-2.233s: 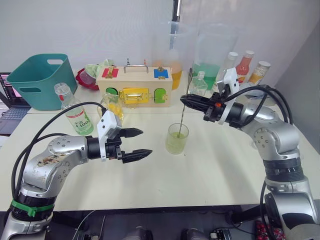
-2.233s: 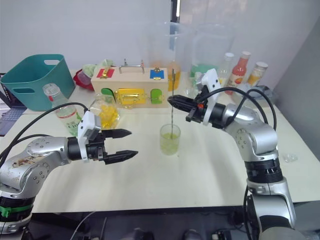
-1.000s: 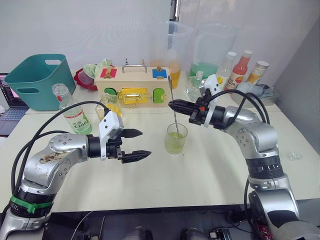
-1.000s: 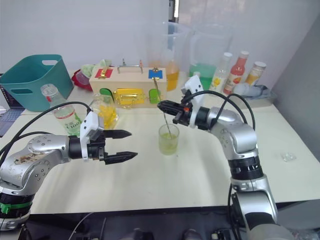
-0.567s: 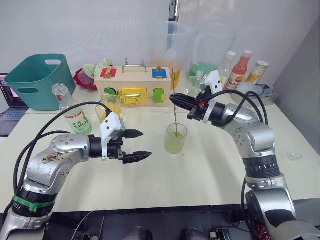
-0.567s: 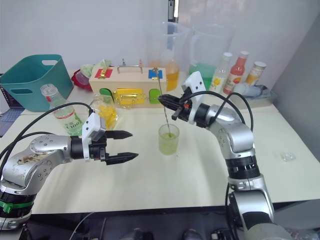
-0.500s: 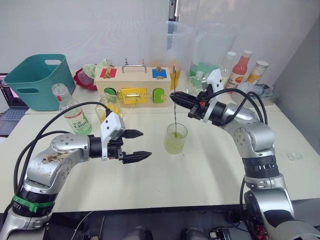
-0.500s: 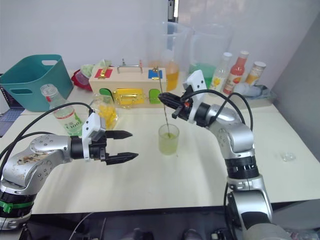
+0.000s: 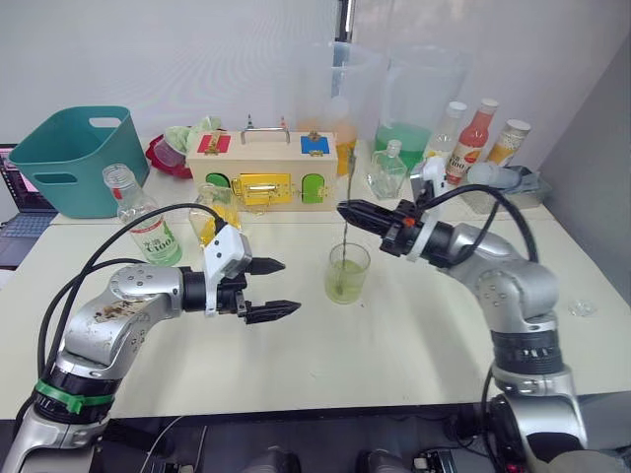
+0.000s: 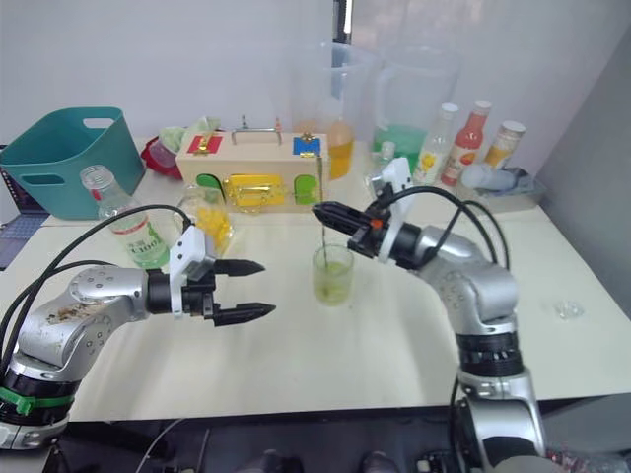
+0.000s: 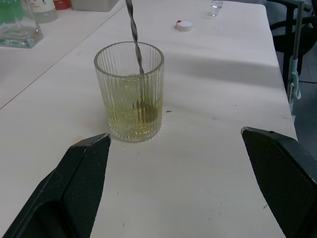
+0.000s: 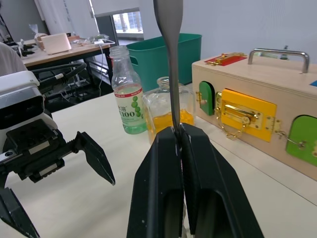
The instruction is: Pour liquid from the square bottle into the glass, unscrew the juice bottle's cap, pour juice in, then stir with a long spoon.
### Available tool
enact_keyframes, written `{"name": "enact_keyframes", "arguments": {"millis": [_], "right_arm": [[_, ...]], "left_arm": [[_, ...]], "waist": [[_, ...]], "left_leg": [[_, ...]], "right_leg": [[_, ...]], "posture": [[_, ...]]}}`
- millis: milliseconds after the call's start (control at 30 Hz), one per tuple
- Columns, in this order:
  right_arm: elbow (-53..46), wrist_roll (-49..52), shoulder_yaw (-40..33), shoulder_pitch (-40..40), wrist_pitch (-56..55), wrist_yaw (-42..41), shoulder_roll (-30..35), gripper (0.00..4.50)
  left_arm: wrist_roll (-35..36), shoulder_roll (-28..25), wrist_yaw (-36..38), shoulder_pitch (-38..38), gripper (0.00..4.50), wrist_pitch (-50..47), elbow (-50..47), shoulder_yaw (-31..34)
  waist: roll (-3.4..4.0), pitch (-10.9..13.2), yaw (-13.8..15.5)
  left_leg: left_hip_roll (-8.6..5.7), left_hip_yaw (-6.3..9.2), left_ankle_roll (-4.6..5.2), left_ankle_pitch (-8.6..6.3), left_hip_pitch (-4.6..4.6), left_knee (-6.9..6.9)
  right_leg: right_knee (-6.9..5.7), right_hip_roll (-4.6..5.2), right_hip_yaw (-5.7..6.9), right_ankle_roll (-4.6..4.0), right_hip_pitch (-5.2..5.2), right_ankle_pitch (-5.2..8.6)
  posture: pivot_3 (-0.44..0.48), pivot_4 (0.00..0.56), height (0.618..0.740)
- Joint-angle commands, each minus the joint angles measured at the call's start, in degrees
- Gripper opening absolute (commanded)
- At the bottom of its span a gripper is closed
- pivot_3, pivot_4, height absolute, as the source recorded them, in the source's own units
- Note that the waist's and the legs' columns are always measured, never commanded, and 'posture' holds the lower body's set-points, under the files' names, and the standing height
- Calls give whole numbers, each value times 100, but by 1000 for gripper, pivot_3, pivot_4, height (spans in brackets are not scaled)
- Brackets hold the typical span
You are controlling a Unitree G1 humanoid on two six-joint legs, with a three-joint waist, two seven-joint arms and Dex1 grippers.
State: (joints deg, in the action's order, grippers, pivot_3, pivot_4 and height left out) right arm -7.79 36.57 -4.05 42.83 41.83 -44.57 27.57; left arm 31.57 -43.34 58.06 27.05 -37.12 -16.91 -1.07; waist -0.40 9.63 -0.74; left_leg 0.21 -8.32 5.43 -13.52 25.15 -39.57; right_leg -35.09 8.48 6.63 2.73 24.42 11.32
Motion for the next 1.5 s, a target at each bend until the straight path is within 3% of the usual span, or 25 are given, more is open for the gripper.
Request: {"name": "enact_keyframes", "arguments": {"millis": [33, 167, 333, 467, 700, 967, 1167, 1500], "right_arm": [[-100, 17, -211, 91, -68, -104, 294, 0], [84, -172, -173, 144, -325, -125, 452, 0], [363, -469, 78, 242, -858, -76, 60, 0], [420, -369, 18, 364, -810, -72, -84, 0], [506, -51, -271, 640, -751, 41, -276, 0], [882, -871, 232, 667, -1308, 110, -345, 0], [653, -684, 131, 514, -852, -148, 135, 0], [96, 184, -330, 875, -114, 80, 63, 0]], "left_arm": [[18, 24, 37, 97, 4470, 141, -77, 65], [54, 53, 42, 81, 4470, 132, -95, 89], [121, 59, 28, 38, 4470, 99, -167, 169], [137, 31, 19, 7, 4470, 76, -205, 210], [127, 35, -25, -34, 4470, 44, -257, 245], [87, 62, -29, 3, 4470, 63, -238, 193], [84, 58, -35, -32, 4470, 81, -233, 218], [200, 136, 2, 87, 4470, 67, -57, 323]], "waist": [[0, 0, 1], [0, 0, 9], [0, 0, 2], [0, 0, 21], [0, 0, 8], [0, 0, 7], [0, 0, 4], [0, 0, 9]], "left_leg": [[0, -1, 0, 0, 0, 0], [0, -1, 2, 1, 0, -1], [1, -1, 4, 2, 0, -4], [0, 0, 40, 22, 0, -4], [1, 1, 20, 11, 0, -3], [0, 0, 12, 7, 0, -3], [1, 0, 13, 7, 0, -3], [6, -1, 18, 10, 0, -3]], "right_leg": [[0, 0, 0, 0, 0, 0], [1, 1, 0, 0, -2, 0], [1, 1, 0, 0, -2, 0], [-1, 1, 0, 0, -4, 0], [0, 2, 0, -1, -2, 0], [-3, -1, 0, -1, -2, 0], [-1, 0, 0, 0, -4, 0], [-1, -1, 0, -2, -1, -1]], "posture": [[0, 150, 740], [0, 150, 740], [0, 150, 740], [0, 150, 740], [0, 150, 740], [0, 150, 740], [0, 150, 740], [0, 150, 740]]}}
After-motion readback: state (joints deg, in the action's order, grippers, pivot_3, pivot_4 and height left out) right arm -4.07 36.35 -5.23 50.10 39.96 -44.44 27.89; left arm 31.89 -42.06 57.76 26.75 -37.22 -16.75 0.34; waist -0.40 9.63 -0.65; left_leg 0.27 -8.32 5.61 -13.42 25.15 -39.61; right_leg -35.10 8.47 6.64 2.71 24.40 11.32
